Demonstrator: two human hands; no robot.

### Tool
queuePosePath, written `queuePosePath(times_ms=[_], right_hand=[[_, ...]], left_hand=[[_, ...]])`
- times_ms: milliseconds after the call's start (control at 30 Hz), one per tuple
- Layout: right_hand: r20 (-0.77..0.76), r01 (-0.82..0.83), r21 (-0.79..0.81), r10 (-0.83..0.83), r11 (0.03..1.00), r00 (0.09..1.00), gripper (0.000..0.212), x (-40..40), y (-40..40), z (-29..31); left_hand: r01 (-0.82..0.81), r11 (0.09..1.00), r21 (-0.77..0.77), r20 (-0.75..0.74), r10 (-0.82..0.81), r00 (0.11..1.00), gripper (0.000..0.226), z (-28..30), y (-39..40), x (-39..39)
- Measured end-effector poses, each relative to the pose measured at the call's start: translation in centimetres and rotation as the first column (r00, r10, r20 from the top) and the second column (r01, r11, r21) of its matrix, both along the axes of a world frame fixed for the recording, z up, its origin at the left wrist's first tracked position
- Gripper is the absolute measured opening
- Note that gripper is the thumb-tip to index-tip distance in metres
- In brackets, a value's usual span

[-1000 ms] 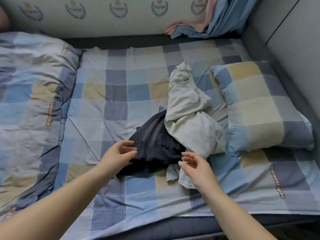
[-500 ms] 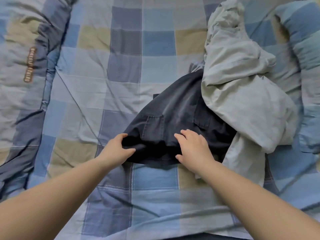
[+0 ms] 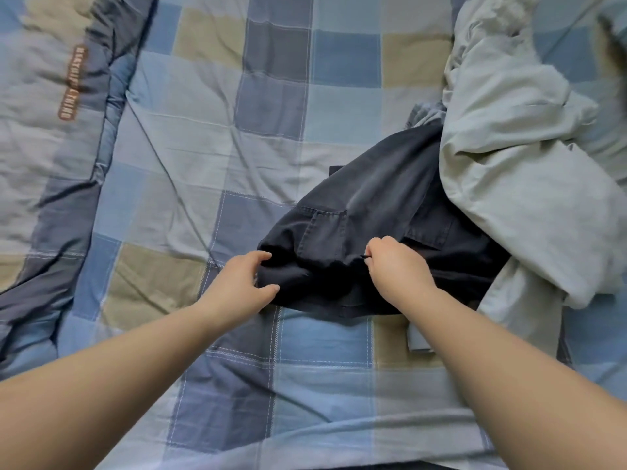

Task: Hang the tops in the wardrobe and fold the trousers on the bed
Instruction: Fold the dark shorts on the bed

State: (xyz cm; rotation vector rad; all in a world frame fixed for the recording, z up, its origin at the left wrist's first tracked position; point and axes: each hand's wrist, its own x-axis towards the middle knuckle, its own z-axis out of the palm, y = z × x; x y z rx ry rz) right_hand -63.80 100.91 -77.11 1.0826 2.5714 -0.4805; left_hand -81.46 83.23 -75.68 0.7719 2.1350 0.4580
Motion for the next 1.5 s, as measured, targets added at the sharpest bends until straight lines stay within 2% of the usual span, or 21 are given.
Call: queuePosePath(times_ms=[67, 133, 200, 233, 333, 467, 533, 667, 700, 800, 900, 967, 1033, 1100, 1167, 1267, 1333, 1400, 1500], right_hand=[[-0.109, 0.132, -0.135, -0.147, 0.982, 0.983, 0.015, -0.1, -0.5, 1.2], [-0.205, 0.188, -0.208, -0.230, 0.960, 0.951, 0.017, -0.4, -1.0, 3.1], [-0.303, 0.229, -0.288, -0.316, 0.930, 0.899, 0.017, -1.3, -1.4, 5.6], [-0.348, 0.245, -0.328, -0.357, 0.912, 0.867, 0.015, -1.8, -1.5, 6.9], [-0.449, 0.227, -0.400, -0.406, 0.888, 0.796, 0.008, -3.1, -1.5, 11.6], [-0.562, 0.136, -0.435, -0.387, 0.890, 0.731, 0.010, -3.8, -1.5, 19.0], [-0.620, 0.086, -0.437, -0.369, 0.895, 0.692, 0.018, -4.0, -1.7, 23.3], [-0.690, 0.033, -0.435, -0.356, 0.900, 0.630, 0.020, -4.3, -1.5, 32.2], [-0.704, 0.025, -0.437, -0.360, 0.899, 0.613, 0.019, -4.4, -1.4, 34.2], [-0.731, 0.016, -0.432, -0.361, 0.902, 0.579, 0.014, -4.6, -1.0, 40.5], [-0.743, -0.005, -0.432, -0.353, 0.902, 0.569, 0.008, -3.6, -1.7, 44.6], [-0.715, -0.046, -0.487, -0.368, 0.872, 0.595, 0.006, -2.5, -2.6, 45.8], [-0.639, -0.033, -0.507, -0.350, 0.861, 0.685, 0.017, -1.8, -3.5, 46.5], [-0.531, 0.007, -0.398, -0.236, 0.917, 0.814, 0.015, -2.1, -4.4, 47.0], [-0.465, 0.026, -0.259, -0.149, 0.965, 0.873, 0.021, -3.3, -5.9, 48.0], [-0.537, 0.018, -0.228, -0.141, 0.974, 0.832, 0.038, -6.6, -8.8, 50.7], [-0.618, 0.023, -0.374, -0.267, 0.927, 0.740, 0.040, -8.7, -10.6, 53.1], [-0.631, -0.020, -0.561, -0.411, 0.827, 0.658, 0.033, -10.6, -12.2, 55.3], [-0.566, -0.062, -0.683, -0.473, 0.728, 0.675, 0.021, -12.9, -14.3, 57.8]], left_hand=[[0.025, 0.999, 0.046, -0.001, -0.025, 1.000, 0.056, 0.4, -0.3, 0.6], [0.039, 0.993, 0.111, 0.014, -0.040, 0.999, 0.059, 1.3, -0.3, 1.3], [0.061, 0.979, 0.194, 0.013, -0.065, 0.998, 0.071, 2.9, -0.2, 1.7], [0.121, 0.964, 0.237, -0.027, -0.118, 0.993, 0.079, 3.9, 0.0, 1.9], [0.265, 0.899, 0.349, -0.168, -0.219, 0.961, 0.095, 7.6, 0.6, 1.9], [0.237, 0.831, 0.504, -0.212, -0.147, 0.966, 0.095, 13.7, 2.2, 1.8], [0.214, 0.787, 0.579, -0.176, -0.136, 0.975, 0.083, 17.7, 3.5, 1.8], [0.099, 0.757, 0.646, -0.053, -0.085, 0.995, 0.018, 26.3, 5.8, 1.5], [0.081, 0.747, 0.660, -0.045, -0.069, 0.997, 0.016, 28.3, 6.1, 1.3], [0.063, 0.694, 0.717, -0.055, -0.035, 0.998, 0.036, 35.4, 6.5, 0.5], [0.069, 0.653, 0.754, -0.052, -0.046, 0.998, 0.036, 41.7, 6.1, 0.1], [0.103, 0.635, 0.766, -0.073, -0.073, 0.995, 0.036, 44.9, 5.5, -0.5], [0.132, 0.616, 0.777, -0.104, -0.081, 0.991, 0.037, 48.4, 4.6, -1.6], [0.146, 0.587, 0.796, -0.143, -0.053, 0.988, 0.038, 51.6, 3.5, -3.0], [0.167, 0.585, 0.794, -0.184, -0.030, 0.982, 0.038, 54.3, 2.0, -4.7], [0.227, 0.636, 0.737, -0.309, 0.018, 0.951, 0.039, 56.5, -0.7, -7.9], [0.252, 0.677, 0.691, -0.391, 0.057, 0.919, 0.038, 57.2, -3.2, -9.8], [0.228, 0.701, 0.676, -0.395, 0.083, 0.915, 0.033, 57.1, -6.3, -11.2], [0.181, 0.729, 0.660, -0.342, 0.077, 0.937, 0.015, 56.1, -11.6, -12.1]])
